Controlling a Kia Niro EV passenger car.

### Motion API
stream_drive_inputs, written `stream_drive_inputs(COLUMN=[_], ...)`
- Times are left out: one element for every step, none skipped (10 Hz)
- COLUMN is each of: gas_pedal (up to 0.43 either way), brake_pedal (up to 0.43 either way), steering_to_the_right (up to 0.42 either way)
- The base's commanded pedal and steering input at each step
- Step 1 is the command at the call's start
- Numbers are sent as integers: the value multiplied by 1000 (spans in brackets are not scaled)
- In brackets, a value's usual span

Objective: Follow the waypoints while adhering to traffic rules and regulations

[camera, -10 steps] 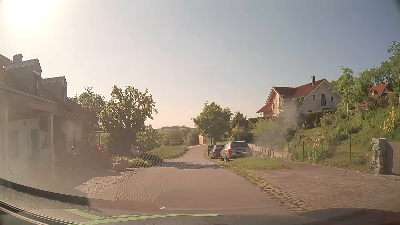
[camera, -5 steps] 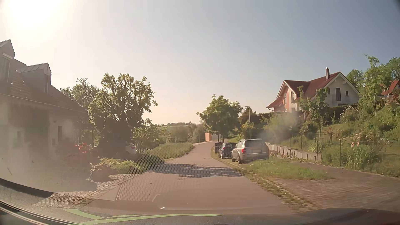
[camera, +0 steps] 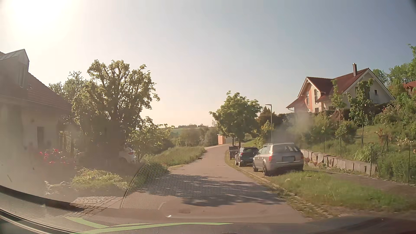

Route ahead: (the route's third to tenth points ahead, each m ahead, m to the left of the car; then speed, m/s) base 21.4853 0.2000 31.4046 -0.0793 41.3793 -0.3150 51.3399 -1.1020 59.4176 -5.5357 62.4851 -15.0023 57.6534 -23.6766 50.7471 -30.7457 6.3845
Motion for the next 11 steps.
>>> stream_drive_inputs(gas_pedal=[0, 0, 0, 0, 0, 0, 0, 0, 0, 0, 0], brake_pedal=[0, 0, 0, 0, 0, 0, 0, 0, 0, 0, 0], steering_to_the_right=[-11, -7, -6, -6, -6, -5, -5, -5, -4, -4, -4])
